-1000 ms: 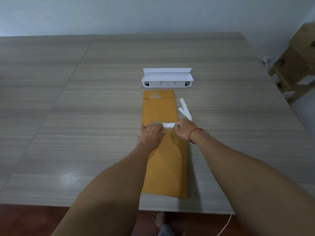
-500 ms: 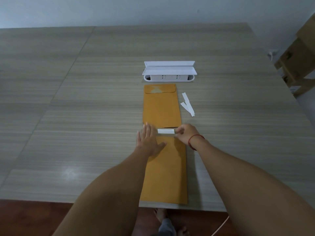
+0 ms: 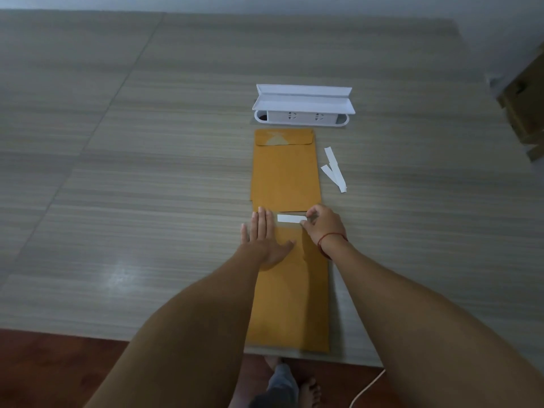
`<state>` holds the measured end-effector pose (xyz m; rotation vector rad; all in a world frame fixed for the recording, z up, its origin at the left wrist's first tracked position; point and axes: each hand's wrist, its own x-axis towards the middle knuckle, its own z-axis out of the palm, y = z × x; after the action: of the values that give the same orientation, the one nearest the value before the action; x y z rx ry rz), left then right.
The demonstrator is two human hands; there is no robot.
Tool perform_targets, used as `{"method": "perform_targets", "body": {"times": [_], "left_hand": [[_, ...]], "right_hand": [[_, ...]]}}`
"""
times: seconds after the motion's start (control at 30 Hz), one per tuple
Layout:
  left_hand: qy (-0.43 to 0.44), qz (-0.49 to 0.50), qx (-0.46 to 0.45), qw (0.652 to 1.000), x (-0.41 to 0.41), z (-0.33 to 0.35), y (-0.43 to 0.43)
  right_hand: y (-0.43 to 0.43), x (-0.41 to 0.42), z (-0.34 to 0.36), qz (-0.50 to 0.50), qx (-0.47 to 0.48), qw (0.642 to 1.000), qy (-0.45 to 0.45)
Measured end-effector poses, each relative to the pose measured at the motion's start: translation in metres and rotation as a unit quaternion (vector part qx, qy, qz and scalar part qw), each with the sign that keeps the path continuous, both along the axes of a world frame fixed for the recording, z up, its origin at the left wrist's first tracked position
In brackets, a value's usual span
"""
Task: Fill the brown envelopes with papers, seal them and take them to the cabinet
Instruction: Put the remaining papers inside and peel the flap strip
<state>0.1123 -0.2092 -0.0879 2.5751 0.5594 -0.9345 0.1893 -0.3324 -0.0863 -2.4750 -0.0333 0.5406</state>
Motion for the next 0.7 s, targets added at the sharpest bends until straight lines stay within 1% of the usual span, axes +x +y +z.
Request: {"method": "perform_targets", "body": {"times": [0.2, 0.53, 0.7], "left_hand": [[0.012, 0.006, -0.008, 1.000, 0.001, 0.003, 0.000], [0.006, 0.007, -0.012, 1.000, 0.001, 0.005, 0.001], [0.005, 0.011, -0.009, 1.000, 0.000, 0.005, 0.000]], "right_hand": [[0.002, 0.000, 0.001, -0.020, 0.006, 1.000, 0.007], [0.009, -0.008, -0.001, -0.132, 0.039, 0.990, 0.026], [0.011, -0.010, -0.004, -0.147, 0.047, 0.988, 0.016]]}}
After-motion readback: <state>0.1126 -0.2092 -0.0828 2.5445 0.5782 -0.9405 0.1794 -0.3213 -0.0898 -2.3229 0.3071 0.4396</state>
